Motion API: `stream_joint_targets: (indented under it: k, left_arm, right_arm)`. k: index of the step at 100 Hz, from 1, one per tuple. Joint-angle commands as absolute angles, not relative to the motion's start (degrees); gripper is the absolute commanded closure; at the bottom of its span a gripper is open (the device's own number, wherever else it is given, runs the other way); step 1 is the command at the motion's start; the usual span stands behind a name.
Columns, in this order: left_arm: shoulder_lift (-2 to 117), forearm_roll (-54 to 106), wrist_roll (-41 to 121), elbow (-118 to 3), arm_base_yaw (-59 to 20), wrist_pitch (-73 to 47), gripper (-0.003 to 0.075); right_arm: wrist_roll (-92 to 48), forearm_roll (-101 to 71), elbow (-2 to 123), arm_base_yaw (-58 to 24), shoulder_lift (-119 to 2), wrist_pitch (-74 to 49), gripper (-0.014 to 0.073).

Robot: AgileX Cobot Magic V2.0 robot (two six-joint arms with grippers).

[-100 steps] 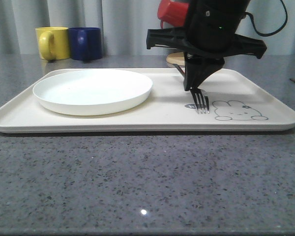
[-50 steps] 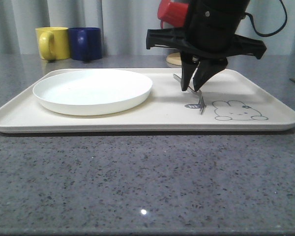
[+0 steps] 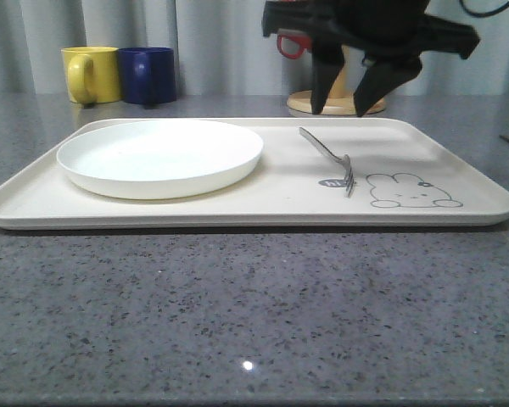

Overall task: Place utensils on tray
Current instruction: 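Raise the right gripper and move it back to the chopsticks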

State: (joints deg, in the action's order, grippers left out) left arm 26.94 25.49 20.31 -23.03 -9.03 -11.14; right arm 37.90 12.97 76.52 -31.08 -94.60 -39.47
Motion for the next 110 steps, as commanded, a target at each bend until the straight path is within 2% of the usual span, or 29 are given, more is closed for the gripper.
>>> stream_joint_targets:
  k: [1, 18, 68, 82, 110]
  left_arm:
    - [27.1, 26.0, 20.3, -24.6, -9.3, -6.8, 0.0739]
    - [27.1, 26.0, 20.3, -24.6, -9.3, -6.8, 0.0739]
    - [27.3, 26.0, 20.3, -24.6, -9.3, -6.8, 0.0739]
    - [27.3, 26.0, 20.3, -24.6, -9.3, -6.8, 0.0739]
    - [27.3, 26.0, 20.3, -24.6, -9.3, -6.8, 0.0739]
  right_arm:
    - [37.9, 16.1, 78.6, -29.7, -89.8, -39.4, 0.0242]
    - [32.6, 16.1, 78.6, -24.4, -87.1, -44.6, 0.0242]
    - [8.0, 0.8, 78.1, -0.3, -87.0, -51.9, 0.0242]
    - [3.5, -2.1, 78.1, 2.8, -89.1, -53.0, 0.0242]
    - [1.6, -2.2, 78.1, 3.1, -95.0, -53.3, 0.0242]
